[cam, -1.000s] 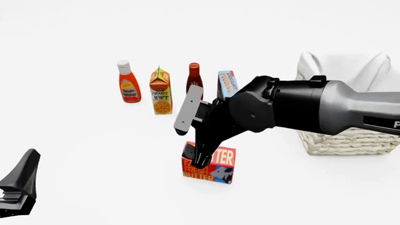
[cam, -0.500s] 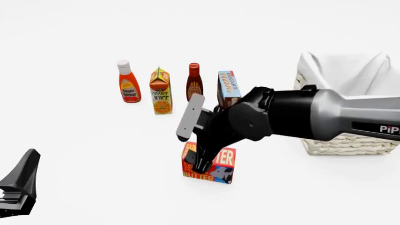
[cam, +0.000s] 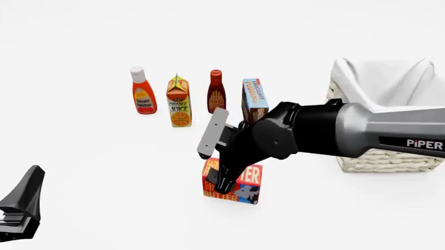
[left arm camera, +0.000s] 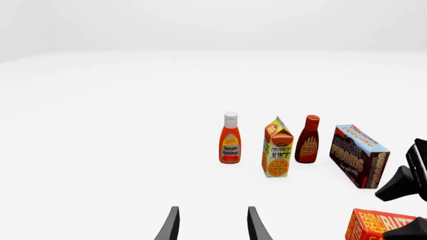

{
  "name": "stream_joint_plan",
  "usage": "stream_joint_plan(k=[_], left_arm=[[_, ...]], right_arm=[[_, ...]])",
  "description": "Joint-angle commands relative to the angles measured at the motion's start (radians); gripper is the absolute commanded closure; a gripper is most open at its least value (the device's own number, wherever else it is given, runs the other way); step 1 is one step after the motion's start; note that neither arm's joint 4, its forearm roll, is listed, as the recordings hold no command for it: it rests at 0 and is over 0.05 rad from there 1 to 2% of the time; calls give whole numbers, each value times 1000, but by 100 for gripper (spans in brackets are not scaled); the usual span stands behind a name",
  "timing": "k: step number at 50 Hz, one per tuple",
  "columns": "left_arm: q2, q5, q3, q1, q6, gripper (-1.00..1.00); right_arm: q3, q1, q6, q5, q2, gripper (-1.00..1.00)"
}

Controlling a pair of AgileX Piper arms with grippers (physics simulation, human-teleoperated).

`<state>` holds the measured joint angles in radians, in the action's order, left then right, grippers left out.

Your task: Pick the butter and place it in the basket.

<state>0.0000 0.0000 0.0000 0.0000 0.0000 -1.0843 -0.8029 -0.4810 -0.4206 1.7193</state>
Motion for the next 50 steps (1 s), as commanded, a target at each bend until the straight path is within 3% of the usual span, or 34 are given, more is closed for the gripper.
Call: stream_joint_plan(k=[1, 50], left_arm=[[0, 0, 0, 0, 0, -100], [0, 0, 0, 0, 0, -100]], right_arm=[[2, 10, 2, 17, 18, -100], [-2, 16, -12, 52, 74, -100]])
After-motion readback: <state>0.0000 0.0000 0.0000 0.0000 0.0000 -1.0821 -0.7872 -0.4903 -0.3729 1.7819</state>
